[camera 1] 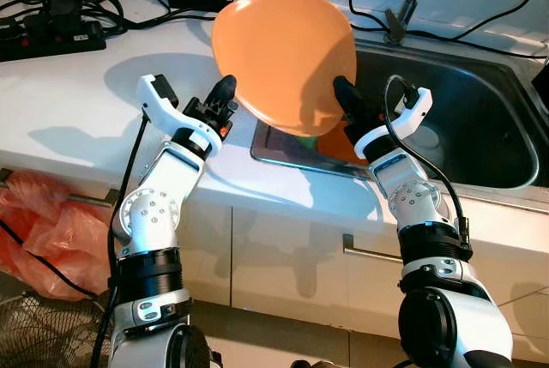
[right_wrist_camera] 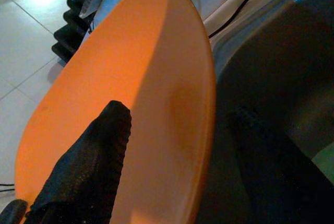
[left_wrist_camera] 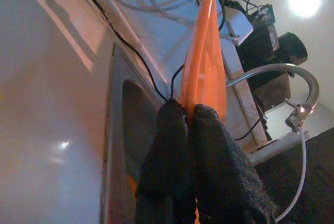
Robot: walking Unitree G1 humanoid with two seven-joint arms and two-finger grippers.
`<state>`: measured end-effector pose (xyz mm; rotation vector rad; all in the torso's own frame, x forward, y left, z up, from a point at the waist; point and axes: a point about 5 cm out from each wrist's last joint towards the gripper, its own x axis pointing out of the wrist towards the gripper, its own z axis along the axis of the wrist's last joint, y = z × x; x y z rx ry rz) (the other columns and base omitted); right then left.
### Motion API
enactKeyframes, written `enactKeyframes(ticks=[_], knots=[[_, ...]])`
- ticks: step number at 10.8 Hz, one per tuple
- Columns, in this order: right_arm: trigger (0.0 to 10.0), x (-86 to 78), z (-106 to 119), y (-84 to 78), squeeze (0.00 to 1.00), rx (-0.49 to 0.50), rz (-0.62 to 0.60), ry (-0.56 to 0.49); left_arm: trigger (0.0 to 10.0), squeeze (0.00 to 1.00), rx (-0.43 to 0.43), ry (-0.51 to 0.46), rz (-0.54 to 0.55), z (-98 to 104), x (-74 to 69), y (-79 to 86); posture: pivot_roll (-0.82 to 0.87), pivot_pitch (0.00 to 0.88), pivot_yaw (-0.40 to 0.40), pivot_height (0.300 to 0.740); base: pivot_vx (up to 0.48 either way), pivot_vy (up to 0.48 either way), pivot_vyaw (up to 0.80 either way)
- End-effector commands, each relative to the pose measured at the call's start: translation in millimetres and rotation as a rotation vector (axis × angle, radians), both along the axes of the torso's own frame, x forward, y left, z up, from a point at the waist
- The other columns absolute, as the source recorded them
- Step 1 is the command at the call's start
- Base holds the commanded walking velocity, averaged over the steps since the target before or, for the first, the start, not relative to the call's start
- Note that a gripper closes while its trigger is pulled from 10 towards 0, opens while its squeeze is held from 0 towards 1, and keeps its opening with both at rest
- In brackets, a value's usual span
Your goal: Kitchen organization
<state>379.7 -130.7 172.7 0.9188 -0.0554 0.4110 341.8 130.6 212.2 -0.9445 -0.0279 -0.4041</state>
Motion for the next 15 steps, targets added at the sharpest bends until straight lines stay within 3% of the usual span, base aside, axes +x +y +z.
enactKeyframes(ticks=[1, 2, 3, 4, 6, 9, 13, 14, 15], knots=[[10.0, -1.6, -2, -3.7, 0.0, 0.007, -0.012, 0.005, 10.0, 0.0, -0.005, -0.07, -0.06, 13, -3.7, -10.1, 0.12, 0.085, -0.086, 0.74, 0.0, 0.0, 0.0], [10.0, -1.9, -1, -3.1, 0.0, 0.018, -0.008, 0.0, 10.0, 0.0, 0.002, -0.071, -0.081, 12, -4.7, -13.8, 0.12, 0.085, -0.085, 0.74, 0.0, 0.0, 0.0], [1.9, -2.2, -1, -2.7, 0.0, 0.028, -0.004, -0.003, 10.0, 0.0, 0.0, -0.066, -0.086, 10, -4.6, -15.4, 0.12, 0.085, -0.085, 0.74, 0.0, 0.0, 0.0], [0.0, -2.4, -1, -2.4, 0.0, 0.037, -0.001, -0.005, 10.0, 0.0, 0.0, -0.064, -0.091, 10, -4.7, -15.8, 0.12, 0.086, -0.083, 0.74, 0.0, 0.0, 0.0], [0.0, -2.6, 0, -2.8, 0.0, 0.059, -0.002, -0.005, 10.0, 0.0, 0.007, -0.064, -0.097, 9, -4.8, -16.0, 0.12, 0.086, -0.082, 0.74, 0.0, 0.0, 0.0], [0.0, -2.5, 2, -4.9, 0.0, 0.096, -0.004, -0.011, 10.0, 0.0, 0.1, -0.023, -0.092, 0, -2.8, -20.4, 0.11, 0.083, -0.082, 0.74, 0.0, 0.0, 0.0], [0.0, -2.7, 3, -8.2, 0.0, 0.15, -0.006, -0.009, 10.0, 0.0, 0.121, -0.008, -0.092, -4, -2.4, -22.4, 0.11, 0.08, -0.081, 0.74, 0.0, 0.0, 0.0], [0.0, -2.8, 4, -7.7, 0.0, 0.161, -0.003, -0.011, 10.0, 0.66, 0.133, -0.002, -0.089, -5, -2.0, -22.2, 0.11, 0.079, -0.08, 0.74, 0.0, 0.0, 0.0], [0.0, -2.7, 5, -8.2, 0.0, 0.173, -0.001, -0.011, 10.0, 1.0, 0.138, 0.004, -0.092, -7, -2.0, -22.6, 0.11, 0.079, -0.08, 0.74, 0.0, 0.0, 0.0]])
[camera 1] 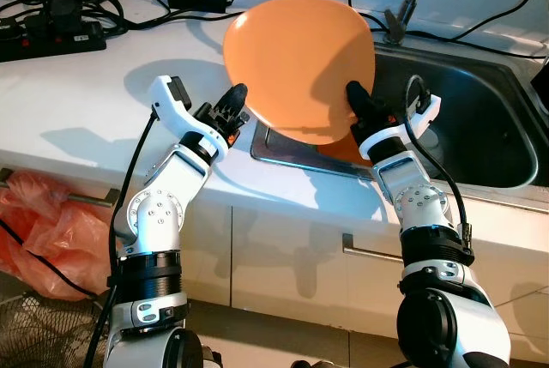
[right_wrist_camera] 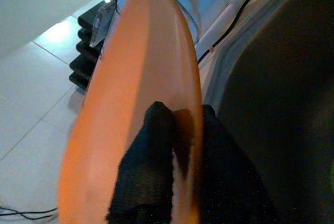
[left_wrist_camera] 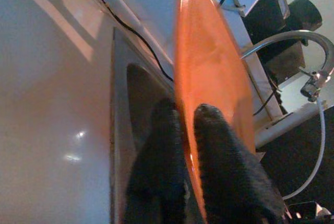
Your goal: Kitchen organization
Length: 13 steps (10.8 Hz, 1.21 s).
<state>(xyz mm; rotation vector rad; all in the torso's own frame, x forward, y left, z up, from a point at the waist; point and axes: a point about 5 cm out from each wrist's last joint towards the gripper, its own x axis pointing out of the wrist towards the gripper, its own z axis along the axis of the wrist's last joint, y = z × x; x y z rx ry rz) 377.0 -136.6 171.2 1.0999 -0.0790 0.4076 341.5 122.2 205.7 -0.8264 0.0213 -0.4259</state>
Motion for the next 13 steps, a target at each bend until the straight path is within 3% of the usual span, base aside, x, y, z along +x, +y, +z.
enactKeyframes(ticks=[1, 5, 8, 9, 13], knots=[[0.0, -0.1, 7, -2.6, 0.0, 0.0, -0.006, -0.027, 10.0, 1.0, 0.018, -0.005, -0.072, -1, -2.3, -15.6, 0.11, 0.078, -0.08, 0.74, 0.0, 0.0, 0.0], [0.0, 0.1, 8, -5.4, 0.0, 0.027, -0.022, -0.02, 10.0, 1.0, 0.029, 0.007, -0.079, -3, -2.2, -16.4, 0.11, 0.082, -0.081, 0.74, 0.0, 0.0, 0.0], [0.0, 2.7, 9, -16.9, 0.0, 0.094, -0.093, -0.001, 10.0, 1.0, 0.054, 0.019, -0.08, -5, -2.0, -16.2, 0.11, 0.083, -0.079, 0.74, 0.0, 0.0, 0.0], [0.0, 4.4, 9, -26.3, 0.0, 0.118, -0.158, 0.018, 10.0, 0.0, 0.078, 0.028, -0.078, -7, -1.8, -17.0, 0.11, 0.083, -0.079, 0.74, 0.0, 0.0, 0.0], [0.0, 6.4, 6, -58.5, 0.0, 0.15, -0.374, 0.087, 10.0, 0.0, 0.233, 0.008, -0.08, -10, -3.9, -22.3, 0.12, 0.084, -0.082, 0.74, 0.0, 0.0, 0.0]])
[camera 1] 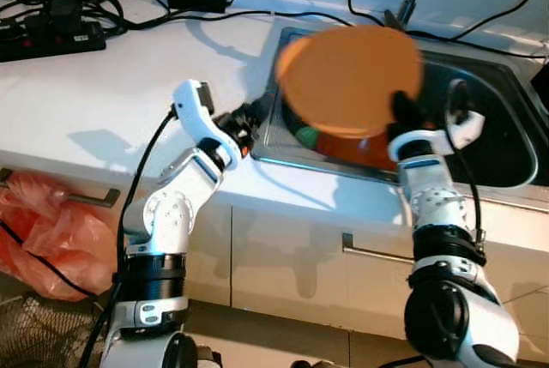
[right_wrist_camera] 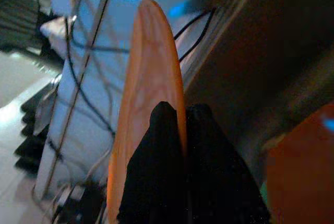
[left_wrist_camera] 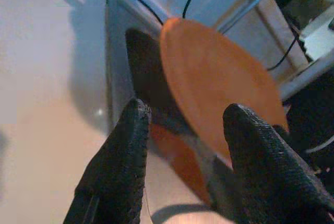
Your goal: Kitchen organization
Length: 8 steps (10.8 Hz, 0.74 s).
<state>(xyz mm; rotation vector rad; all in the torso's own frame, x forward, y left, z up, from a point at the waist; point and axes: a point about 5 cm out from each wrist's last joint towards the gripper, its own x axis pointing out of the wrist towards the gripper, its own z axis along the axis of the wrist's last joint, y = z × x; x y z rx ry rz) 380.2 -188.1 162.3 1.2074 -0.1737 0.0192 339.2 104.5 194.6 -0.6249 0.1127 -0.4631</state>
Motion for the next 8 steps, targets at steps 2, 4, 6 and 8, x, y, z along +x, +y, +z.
enactKeyframes(ticks=[2, 4, 6, 8], knots=[[0.0, 3.1, 16, -18.8, 0.0, -0.018, -0.111, -0.027, 10.0, 0.0, 0.057, -0.038, -0.024, 5, -2.4, -5.5, 0.12, 0.084, -0.081, 0.74, 0.0, 0.0, 0.0], [10.0, 2.9, 15, -21.8, 0.0, -0.147, -0.148, 0.005, 10.0, 0.0, 0.113, -0.057, -0.017, 5, -2.7, -6.4, 0.12, 0.084, -0.081, 0.74, 0.0, 0.0, 0.0], [10.0, 3.8, 9, -15.2, 0.0, -0.317, -0.141, 0.047, 10.0, 0.0, 0.188, -0.08, 0.001, 6, -2.2, -5.6, 0.12, 0.083, -0.08, 0.74, 0.0, 0.0, 0.0], [10.0, 4.3, 7, -8.9, 0.0, -0.394, -0.128, 0.048, 10.0, 0.0, 0.265, -0.096, 0.012, 5, -2.2, -5.1, 0.12, 0.081, -0.08, 0.74, 0.0, 0.0, 0.0]])
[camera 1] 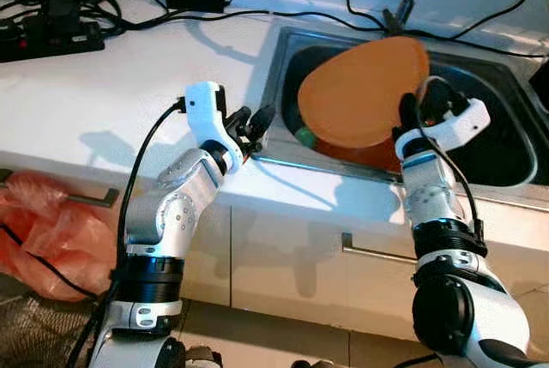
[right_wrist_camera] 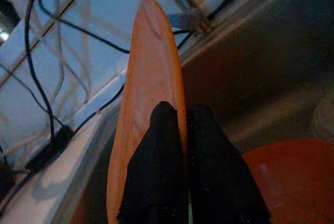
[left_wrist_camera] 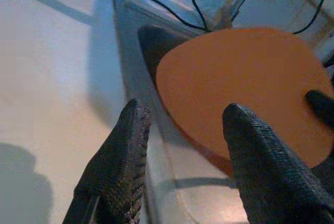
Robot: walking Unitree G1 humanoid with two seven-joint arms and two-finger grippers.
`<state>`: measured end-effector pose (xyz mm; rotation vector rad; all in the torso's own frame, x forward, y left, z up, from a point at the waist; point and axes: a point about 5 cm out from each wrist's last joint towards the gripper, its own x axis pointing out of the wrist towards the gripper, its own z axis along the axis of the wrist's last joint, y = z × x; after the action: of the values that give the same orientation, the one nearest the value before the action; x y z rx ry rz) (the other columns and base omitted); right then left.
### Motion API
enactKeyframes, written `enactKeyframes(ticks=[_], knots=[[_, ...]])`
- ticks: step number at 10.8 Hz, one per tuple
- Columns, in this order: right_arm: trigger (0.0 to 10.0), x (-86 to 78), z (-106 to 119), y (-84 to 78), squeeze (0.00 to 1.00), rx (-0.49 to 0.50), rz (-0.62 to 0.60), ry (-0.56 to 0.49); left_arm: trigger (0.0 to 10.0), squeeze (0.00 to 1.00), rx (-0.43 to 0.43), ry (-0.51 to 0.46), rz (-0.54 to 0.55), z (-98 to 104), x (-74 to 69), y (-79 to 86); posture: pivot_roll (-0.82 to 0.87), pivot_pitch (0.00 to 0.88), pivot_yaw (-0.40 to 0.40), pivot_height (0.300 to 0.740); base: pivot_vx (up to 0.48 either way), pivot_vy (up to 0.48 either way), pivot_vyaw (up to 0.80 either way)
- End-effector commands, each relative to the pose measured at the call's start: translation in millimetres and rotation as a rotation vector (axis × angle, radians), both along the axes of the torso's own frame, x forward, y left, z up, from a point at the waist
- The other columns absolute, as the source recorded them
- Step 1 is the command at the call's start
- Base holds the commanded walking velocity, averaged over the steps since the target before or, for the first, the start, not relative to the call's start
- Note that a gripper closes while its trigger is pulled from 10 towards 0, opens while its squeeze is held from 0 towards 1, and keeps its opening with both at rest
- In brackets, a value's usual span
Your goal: Kitchen organization
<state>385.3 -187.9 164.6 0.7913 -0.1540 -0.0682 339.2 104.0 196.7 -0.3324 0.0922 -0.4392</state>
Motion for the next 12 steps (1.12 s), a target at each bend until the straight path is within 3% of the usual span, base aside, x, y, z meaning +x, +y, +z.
enactKeyframes(ticks=[1, 3, 4, 8, 10, 11, 12], knots=[[10.0, -0.3, 5, -5.0, 0.0, -0.087, -0.019, -0.025, 10.0, 0.0, 0.053, -0.045, 0.0, 5, -2.0, -3.7, 0.12, 0.078, -0.079, 0.74, 0.0, 0.0, 0.0], [10.0, -0.4, 2, 0.1, 0.0, -0.18, -0.004, -0.014, 10.0, 0.0, 0.105, -0.073, 0.019, 6, -1.0, -3.6, 0.12, 0.074, -0.079, 0.74, 0.0, 0.0, 0.0], [10.0, -1.3, -2, 5.7, 0.0, -0.292, 0.016, 0.003, 10.0, 0.0, 0.15, -0.078, 0.035, 3, -0.2, -3.7, 0.12, 0.073, -0.079, 0.74, 0.0, 0.0, 0.0], [10.0, -2.6, -16, 17.6, 0.0, -0.377, 0.07, 0.059, 10.0, 0.0, 0.186, -0.084, 0.056, -3, 0.4, -3.4, 0.12, 0.075, -0.081, 0.74, 0.0, 0.0, 0.0], [10.0, -4.4, -28, 22.7, 0.05, -0.415, 0.106, 0.111, 10.0, 0.0, 0.193, -0.079, 0.062, -6, 0.6, -3.5, 0.12, 0.081, -0.083, 0.74, 0.0, 0.0, 0.0], [10.0, -5.6, -30, 25.0, 1.0, -0.413, 0.118, 0.111, 10.0, 0.0, 0.195, -0.079, 0.064, -6, 0.8, -3.4, 0.12, 0.085, -0.084, 0.74, 0.0, 0.0, 0.0], [10.0, -5.3, -29, 24.7, 1.0, -0.413, 0.117, 0.11, 10.0, 0.0, 0.196, -0.078, 0.068, -6, 1.1, -2.8, 0.12, 0.087, -0.085, 0.74, 0.0, 0.0, 0.0]])
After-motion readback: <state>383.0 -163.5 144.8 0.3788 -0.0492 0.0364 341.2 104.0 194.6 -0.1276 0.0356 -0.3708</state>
